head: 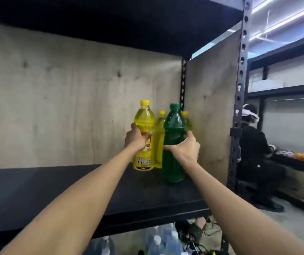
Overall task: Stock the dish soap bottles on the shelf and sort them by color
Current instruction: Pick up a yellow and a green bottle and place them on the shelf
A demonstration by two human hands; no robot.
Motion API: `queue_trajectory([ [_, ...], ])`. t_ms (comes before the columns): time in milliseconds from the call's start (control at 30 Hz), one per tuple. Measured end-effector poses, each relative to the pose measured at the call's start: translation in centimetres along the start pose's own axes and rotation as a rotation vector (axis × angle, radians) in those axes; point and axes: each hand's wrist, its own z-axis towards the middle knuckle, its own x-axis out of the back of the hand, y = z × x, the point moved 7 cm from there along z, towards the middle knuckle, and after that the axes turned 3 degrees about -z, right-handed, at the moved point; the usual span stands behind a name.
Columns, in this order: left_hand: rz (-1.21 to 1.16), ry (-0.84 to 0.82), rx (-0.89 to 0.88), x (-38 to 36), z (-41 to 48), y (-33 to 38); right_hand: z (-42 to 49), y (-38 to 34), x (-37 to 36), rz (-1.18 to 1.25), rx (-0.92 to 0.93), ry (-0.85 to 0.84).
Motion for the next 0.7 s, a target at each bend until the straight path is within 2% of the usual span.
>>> queue_trajectory([
  [200,-0.065,0.015,0.039,-3.5,5.8,-2.8,3.5,2.8,-4.8,0.02,-0.016,0.028],
  [500,-0.131,-0.049,0.009,-5.7,7.7,-5.4,5.2,4.5,-7.1,-0.018,0.011,-0.02],
  [600,-0.111,-0.164,0.041,-5.5,7.4,-5.5,4.5,4.4,-7.0,-0.045,-0.033,-0.062],
  [700,-0.11,-0.31,0.118,-4.7,5.4,-5.4,2.6,3.5,-5.1,-0.216,-0.106,-0.078],
])
